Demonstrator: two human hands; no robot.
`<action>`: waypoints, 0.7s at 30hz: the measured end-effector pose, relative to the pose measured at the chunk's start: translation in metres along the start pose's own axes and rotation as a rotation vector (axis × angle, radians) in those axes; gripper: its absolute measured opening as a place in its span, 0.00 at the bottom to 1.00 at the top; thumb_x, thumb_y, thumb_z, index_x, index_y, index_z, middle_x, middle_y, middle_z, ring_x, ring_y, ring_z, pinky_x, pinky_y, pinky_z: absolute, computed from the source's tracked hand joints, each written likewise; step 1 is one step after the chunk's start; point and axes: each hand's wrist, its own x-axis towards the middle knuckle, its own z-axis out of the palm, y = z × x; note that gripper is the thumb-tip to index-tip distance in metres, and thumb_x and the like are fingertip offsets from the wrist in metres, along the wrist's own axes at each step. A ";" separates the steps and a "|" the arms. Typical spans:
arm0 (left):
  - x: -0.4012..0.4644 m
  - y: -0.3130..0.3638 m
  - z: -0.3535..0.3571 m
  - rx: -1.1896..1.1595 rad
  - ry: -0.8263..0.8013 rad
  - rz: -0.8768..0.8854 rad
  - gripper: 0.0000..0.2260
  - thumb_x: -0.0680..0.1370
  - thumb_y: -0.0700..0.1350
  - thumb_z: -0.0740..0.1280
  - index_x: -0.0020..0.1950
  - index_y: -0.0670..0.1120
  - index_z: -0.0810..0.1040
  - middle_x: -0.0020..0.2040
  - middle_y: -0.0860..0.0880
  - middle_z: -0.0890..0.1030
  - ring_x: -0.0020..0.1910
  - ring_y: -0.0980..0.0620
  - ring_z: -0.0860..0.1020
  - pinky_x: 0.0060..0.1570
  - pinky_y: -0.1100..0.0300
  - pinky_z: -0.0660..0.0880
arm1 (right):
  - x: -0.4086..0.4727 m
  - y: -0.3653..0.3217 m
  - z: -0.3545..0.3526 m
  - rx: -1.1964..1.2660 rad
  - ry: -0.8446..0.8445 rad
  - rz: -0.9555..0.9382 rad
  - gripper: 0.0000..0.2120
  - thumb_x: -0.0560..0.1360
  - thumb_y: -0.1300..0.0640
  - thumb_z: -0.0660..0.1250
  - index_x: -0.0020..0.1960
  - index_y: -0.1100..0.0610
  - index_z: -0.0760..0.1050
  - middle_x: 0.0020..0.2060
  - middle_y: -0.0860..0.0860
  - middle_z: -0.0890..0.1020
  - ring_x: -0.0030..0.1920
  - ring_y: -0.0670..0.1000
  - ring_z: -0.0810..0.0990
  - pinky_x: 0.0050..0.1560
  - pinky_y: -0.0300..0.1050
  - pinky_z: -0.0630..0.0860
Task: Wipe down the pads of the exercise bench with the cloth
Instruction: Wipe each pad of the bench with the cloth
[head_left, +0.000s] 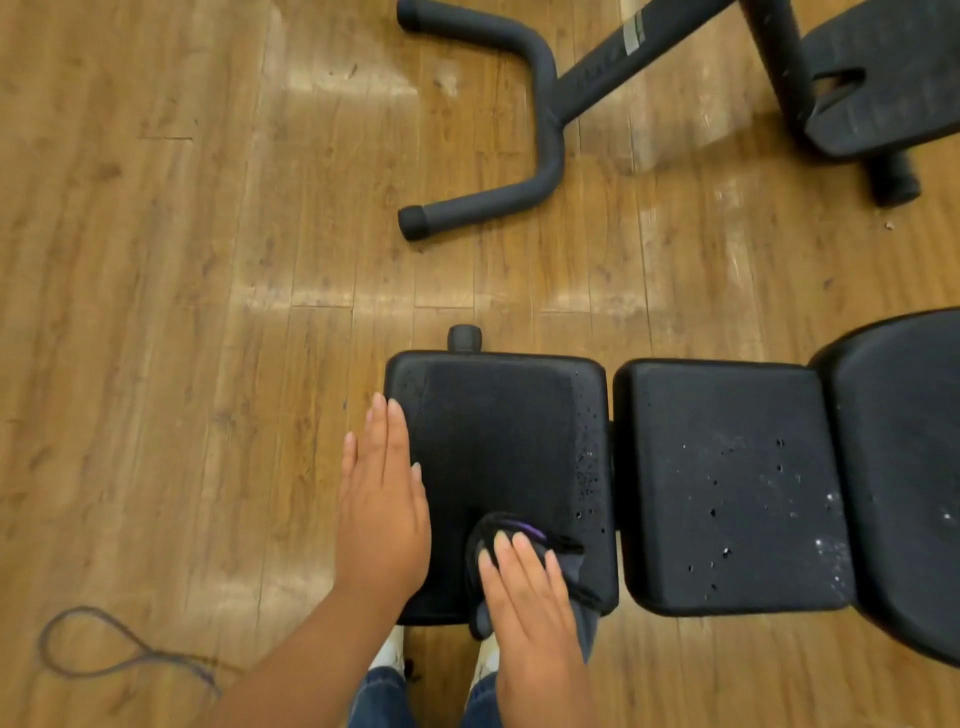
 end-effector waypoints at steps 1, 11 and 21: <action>0.000 0.000 0.000 -0.010 0.006 0.011 0.24 0.81 0.46 0.45 0.77 0.41 0.50 0.77 0.46 0.51 0.77 0.52 0.50 0.75 0.55 0.46 | 0.003 0.002 0.000 0.008 0.002 0.013 0.23 0.70 0.60 0.54 0.65 0.61 0.64 0.70 0.52 0.58 0.75 0.50 0.46 0.71 0.50 0.49; -0.002 -0.001 0.003 0.090 0.022 0.180 0.23 0.80 0.39 0.50 0.76 0.39 0.53 0.76 0.41 0.56 0.77 0.47 0.50 0.75 0.50 0.48 | 0.033 0.012 -0.007 0.105 0.032 0.168 0.27 0.70 0.68 0.49 0.69 0.62 0.66 0.68 0.58 0.69 0.71 0.54 0.59 0.71 0.53 0.53; 0.000 0.001 0.006 0.099 0.051 0.191 0.24 0.79 0.36 0.52 0.75 0.37 0.54 0.76 0.39 0.58 0.76 0.46 0.51 0.75 0.51 0.48 | 0.114 0.049 -0.018 0.071 0.133 0.216 0.26 0.71 0.67 0.47 0.66 0.65 0.69 0.66 0.61 0.72 0.69 0.60 0.65 0.72 0.52 0.51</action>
